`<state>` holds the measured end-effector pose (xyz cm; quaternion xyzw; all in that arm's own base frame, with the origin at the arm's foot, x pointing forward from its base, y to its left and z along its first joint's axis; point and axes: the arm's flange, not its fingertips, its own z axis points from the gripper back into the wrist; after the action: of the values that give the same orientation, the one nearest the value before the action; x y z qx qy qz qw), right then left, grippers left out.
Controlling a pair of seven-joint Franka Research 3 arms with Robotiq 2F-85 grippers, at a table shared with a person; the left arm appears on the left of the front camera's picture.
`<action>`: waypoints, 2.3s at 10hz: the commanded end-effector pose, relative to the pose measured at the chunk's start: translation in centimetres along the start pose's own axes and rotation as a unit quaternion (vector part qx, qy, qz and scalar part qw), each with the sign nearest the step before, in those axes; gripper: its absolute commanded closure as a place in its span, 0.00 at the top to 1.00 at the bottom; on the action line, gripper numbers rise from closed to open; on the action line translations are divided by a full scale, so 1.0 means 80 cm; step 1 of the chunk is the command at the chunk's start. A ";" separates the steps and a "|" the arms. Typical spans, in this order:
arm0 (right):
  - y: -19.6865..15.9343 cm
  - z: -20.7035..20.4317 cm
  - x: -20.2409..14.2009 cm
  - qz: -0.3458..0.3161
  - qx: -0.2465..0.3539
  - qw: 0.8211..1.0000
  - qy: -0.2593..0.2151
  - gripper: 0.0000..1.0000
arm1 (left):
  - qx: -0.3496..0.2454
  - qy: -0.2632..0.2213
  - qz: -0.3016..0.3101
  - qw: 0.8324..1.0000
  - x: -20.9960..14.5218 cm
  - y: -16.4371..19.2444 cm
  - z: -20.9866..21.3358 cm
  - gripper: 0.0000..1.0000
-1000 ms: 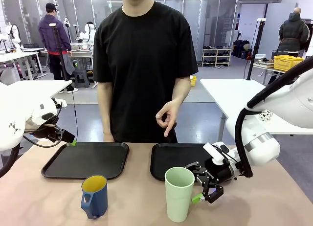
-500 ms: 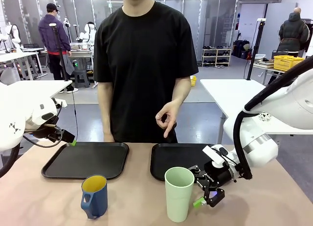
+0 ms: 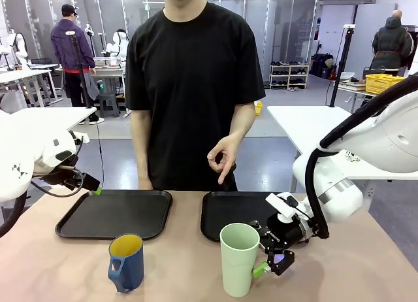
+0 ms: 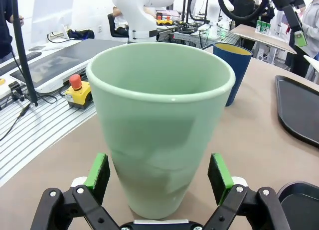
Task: Sort and store the cups by type.
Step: Pick up the Reusable plastic cup.
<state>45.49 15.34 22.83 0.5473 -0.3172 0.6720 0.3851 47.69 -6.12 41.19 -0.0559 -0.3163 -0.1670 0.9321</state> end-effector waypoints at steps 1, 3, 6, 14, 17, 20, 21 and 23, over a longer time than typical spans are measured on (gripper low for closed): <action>0.019 -0.010 -0.034 0.025 0.019 0.999 -0.008 1.00 | 0.000 -0.001 -0.001 1.000 0.001 0.000 0.001 1.00; 0.014 -0.017 -0.038 0.026 0.029 0.999 -0.015 1.00 | 0.000 -0.001 -0.001 1.000 0.001 0.000 0.001 1.00; 0.012 -0.022 -0.045 0.025 0.037 0.999 -0.021 1.00 | 0.000 -0.001 -0.001 1.000 0.001 0.000 0.001 1.00; 0.008 -0.039 -0.044 0.041 0.080 0.995 -0.045 1.00 | 0.000 -0.001 -0.001 1.000 0.001 0.000 0.001 1.00; 0.001 -0.048 -0.044 0.040 0.092 0.994 -0.049 1.00 | 0.000 -0.001 -0.001 1.000 0.001 0.000 0.001 1.00; 0.002 -0.054 -0.038 0.046 0.101 0.992 -0.053 1.00 | 0.000 -0.001 -0.001 1.000 0.001 0.000 0.001 1.00; 0.002 -0.055 -0.036 0.047 0.104 0.992 -0.052 1.00 | 0.000 -0.001 -0.001 1.000 0.001 0.000 0.001 1.00; 0.001 -0.057 -0.035 0.045 0.096 0.993 -0.045 1.00 | 0.000 -0.001 -0.001 1.000 0.001 0.000 0.001 1.00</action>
<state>44.13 19.05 19.62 0.6079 -0.2859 0.6809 0.2917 47.69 -6.12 41.18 -0.0559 -0.3163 -0.1671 0.9321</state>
